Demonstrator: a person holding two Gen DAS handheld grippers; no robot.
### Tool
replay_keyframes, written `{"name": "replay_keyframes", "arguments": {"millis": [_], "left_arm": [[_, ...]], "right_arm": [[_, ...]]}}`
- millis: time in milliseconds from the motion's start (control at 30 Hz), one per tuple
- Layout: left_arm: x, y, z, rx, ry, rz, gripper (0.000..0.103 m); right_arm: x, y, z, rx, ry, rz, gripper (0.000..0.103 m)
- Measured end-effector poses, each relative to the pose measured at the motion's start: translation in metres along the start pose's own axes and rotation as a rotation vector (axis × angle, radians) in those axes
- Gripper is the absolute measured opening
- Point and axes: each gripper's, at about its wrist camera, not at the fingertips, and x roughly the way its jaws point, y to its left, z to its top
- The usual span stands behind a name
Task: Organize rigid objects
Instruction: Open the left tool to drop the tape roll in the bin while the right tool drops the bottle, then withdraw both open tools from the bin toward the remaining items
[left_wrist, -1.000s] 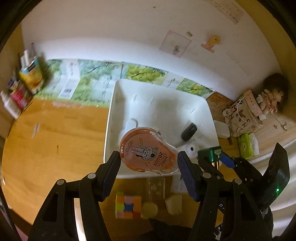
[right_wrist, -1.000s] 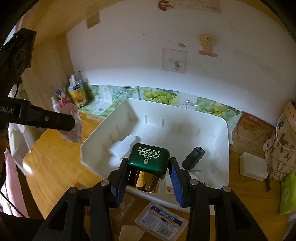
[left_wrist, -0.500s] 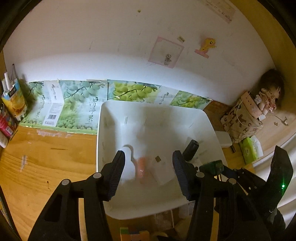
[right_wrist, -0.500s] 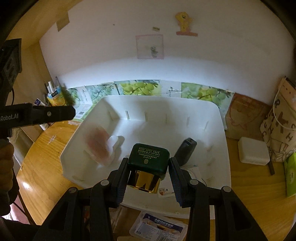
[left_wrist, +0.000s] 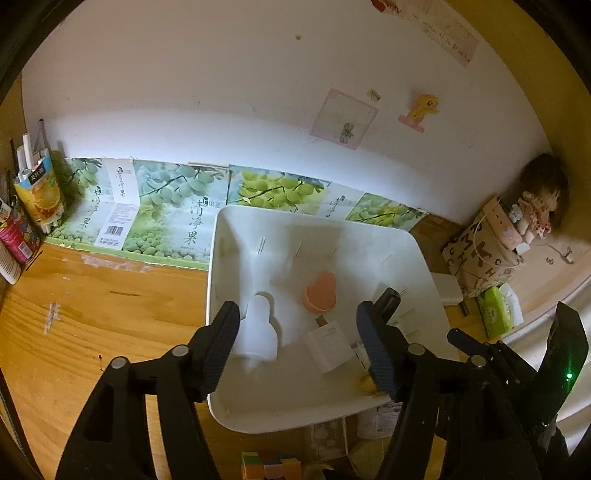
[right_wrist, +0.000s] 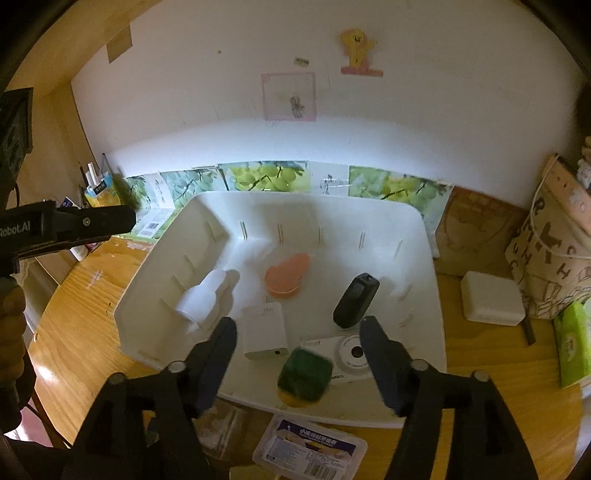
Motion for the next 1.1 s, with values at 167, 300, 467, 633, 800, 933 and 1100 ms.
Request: {"name": "replay_keyframes", "arguments": {"millis": [167, 300, 467, 633, 800, 933, 1100], "left_arm": [[-0.019, -0.001, -0.004, 0.015, -0.042, -0.005, 0.075], [-0.032, -0.001, -0.007, 0.024, -0.064, -0.010, 0.077], [-0.052, -0.003, -0.014, 0.030, -0.115, -0.025, 0.079], [-0.067, -0.004, -0.022, 0.043, -0.154, -0.024, 0.080], [-0.082, 0.000, -0.034, 0.040, -0.177, -0.020, 0.080], [-0.089, 0.004, -0.044, 0.039, -0.171, -0.011, 0.080], [-0.089, 0.009, -0.059, 0.025, -0.139, 0.006, 0.080]], "right_arm": [[-0.020, 0.003, -0.001, 0.002, -0.029, -0.017, 0.076], [-0.038, 0.007, -0.004, 0.000, -0.068, -0.036, 0.080], [-0.059, 0.011, -0.009, 0.006, -0.102, -0.054, 0.080], [-0.074, 0.015, -0.018, 0.025, -0.115, -0.052, 0.080], [-0.085, 0.017, -0.030, 0.058, -0.105, -0.024, 0.080], [-0.091, 0.019, -0.042, 0.078, -0.087, -0.002, 0.080], [-0.091, 0.018, -0.061, 0.132, -0.053, 0.042, 0.080]]}}
